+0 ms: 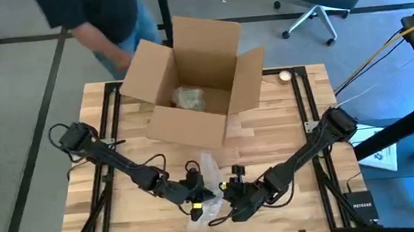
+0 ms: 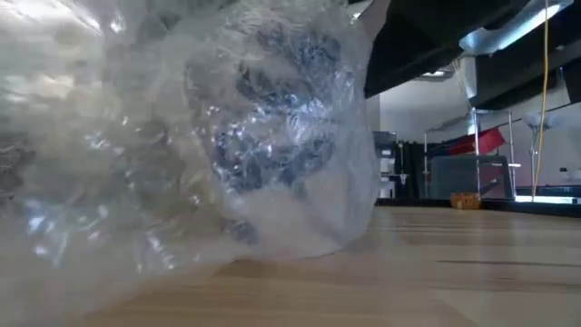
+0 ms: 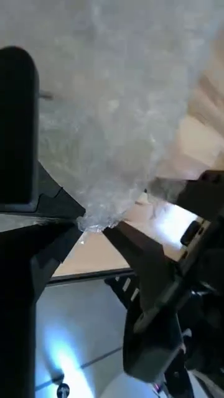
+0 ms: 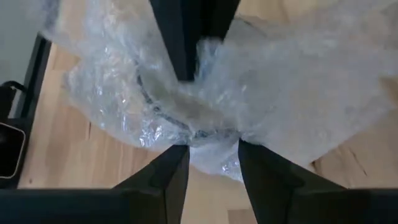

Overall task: Wrap mug
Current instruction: Wrap the blue mug with bubble wrap

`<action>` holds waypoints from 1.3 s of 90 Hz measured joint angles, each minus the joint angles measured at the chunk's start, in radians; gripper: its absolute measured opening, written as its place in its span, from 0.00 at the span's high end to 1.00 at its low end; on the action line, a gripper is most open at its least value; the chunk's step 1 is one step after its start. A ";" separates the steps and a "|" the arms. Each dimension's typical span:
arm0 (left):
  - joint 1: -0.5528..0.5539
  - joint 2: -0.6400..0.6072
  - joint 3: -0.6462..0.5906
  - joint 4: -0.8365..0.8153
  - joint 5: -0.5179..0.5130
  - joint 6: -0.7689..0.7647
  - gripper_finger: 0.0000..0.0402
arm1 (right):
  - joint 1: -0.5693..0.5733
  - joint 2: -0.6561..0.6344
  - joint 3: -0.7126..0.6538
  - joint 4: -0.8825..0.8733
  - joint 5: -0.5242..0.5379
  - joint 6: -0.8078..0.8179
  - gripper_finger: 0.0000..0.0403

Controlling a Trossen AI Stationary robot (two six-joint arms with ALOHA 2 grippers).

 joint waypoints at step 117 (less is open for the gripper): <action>0.024 -0.005 -0.003 0.006 0.026 0.125 0.93 | -0.044 0.039 0.114 -0.078 0.026 -0.274 0.96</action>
